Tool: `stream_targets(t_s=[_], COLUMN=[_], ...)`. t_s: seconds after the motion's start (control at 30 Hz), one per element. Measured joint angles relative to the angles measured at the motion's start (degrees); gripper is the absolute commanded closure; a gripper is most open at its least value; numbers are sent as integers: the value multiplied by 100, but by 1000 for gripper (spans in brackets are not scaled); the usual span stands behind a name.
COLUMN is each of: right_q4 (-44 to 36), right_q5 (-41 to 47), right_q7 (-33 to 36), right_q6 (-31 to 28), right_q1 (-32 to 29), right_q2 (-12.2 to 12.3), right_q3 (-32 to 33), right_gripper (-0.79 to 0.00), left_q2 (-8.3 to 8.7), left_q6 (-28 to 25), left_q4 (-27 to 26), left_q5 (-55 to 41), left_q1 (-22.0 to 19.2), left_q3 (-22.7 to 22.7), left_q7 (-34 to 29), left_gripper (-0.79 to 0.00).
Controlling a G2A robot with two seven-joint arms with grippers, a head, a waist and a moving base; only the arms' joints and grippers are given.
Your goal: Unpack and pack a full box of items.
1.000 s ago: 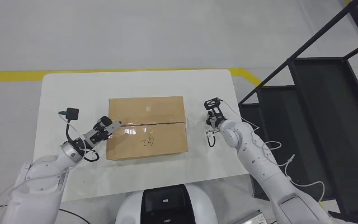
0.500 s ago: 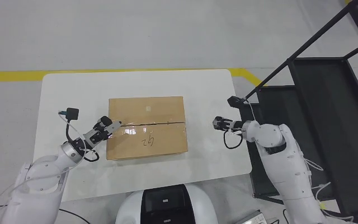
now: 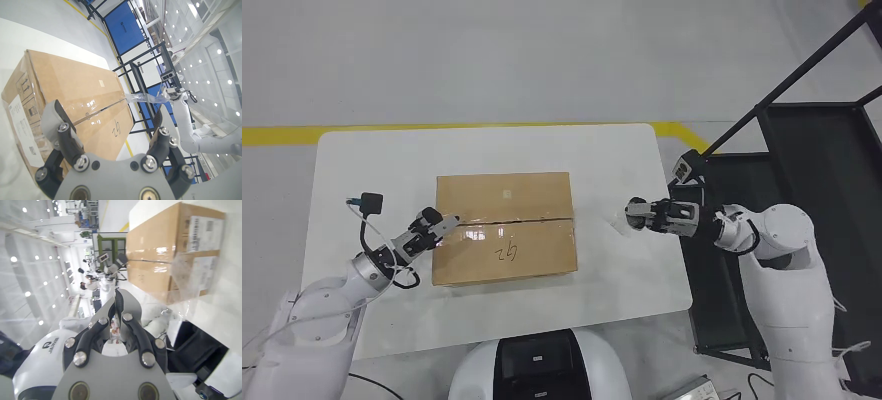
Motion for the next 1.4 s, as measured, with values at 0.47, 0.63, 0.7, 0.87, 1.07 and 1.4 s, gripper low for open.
stream_targets(t_s=[0.47,0.63,0.7,0.87,1.07,1.4], right_q4=[254,692,838,1126,1551,1919], right_q5=[1391,1629,1745,1850,1492,945], right_q7=[-1333,-1827,-1957,-2287,-2638,-2858], right_q6=[-261,-486,-585,-872,-1197,-1540], right_q1=[744,1065,1172,1373,1542,1668], right_q2=[-290,-430,-483,-579,-646,-692], right_q3=[-2061,-2775,-2998,-3320,-3572,-3748], right_gripper=[0,0,0,0,0,0], left_q2=[24,34,40,52,63,75], left_q6=[34,68,81,100,129,187], left_q4=[-39,-52,-68,-101,-147,-184], left_q5=[114,126,132,122,98,-238], left_q1=[-11,-8,5,49,93,182], left_q3=[78,84,70,38,19,-169], left_q7=[74,87,90,119,147,376], left_gripper=[-785,-785,-785,-785,-785,-785])
